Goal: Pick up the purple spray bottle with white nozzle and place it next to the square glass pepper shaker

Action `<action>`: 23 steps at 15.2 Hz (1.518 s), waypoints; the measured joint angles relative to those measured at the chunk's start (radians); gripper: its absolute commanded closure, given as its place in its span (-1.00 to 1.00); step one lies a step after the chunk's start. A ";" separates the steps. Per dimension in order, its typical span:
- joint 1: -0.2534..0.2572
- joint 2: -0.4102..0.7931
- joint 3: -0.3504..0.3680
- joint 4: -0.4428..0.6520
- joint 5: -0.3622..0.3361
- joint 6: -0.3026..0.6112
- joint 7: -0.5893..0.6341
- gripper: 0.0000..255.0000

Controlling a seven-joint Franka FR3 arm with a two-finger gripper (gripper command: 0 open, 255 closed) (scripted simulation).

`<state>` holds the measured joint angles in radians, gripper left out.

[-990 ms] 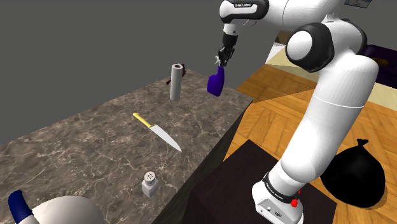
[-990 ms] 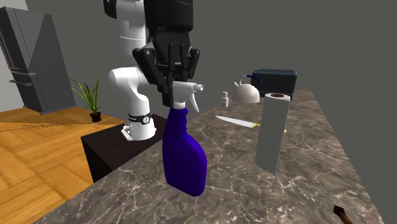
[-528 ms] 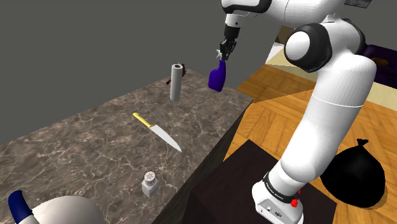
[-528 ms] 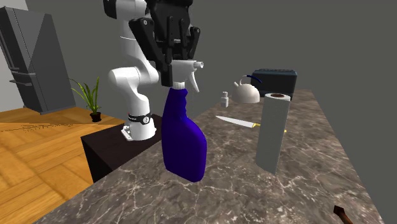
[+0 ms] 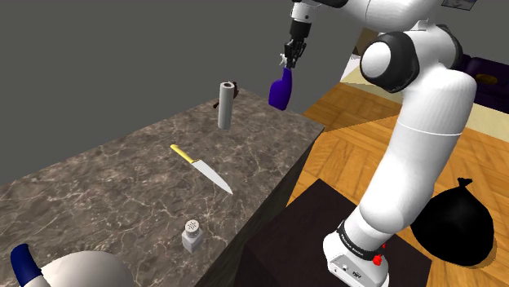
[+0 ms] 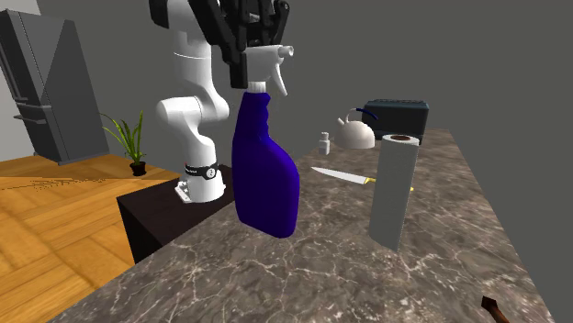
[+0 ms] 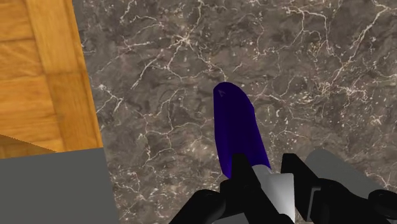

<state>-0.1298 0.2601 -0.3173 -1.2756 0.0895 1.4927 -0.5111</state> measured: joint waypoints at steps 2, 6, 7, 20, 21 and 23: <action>-0.005 0.011 -0.001 0.042 0.004 -0.032 -0.003 1.00; -0.017 0.044 -0.002 0.146 0.015 -0.104 -0.004 1.00; -0.021 0.056 -0.002 0.179 0.019 -0.126 -0.004 1.00; 0.109 -0.136 0.047 -0.005 -0.042 -0.122 0.150 1.00; 0.126 -0.166 0.057 -0.046 -0.050 -0.109 0.175 1.00; 0.155 -0.217 0.079 -0.108 -0.063 -0.095 0.222 1.00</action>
<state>0.0247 0.0431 -0.2384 -1.3840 0.0268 1.3973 -0.2894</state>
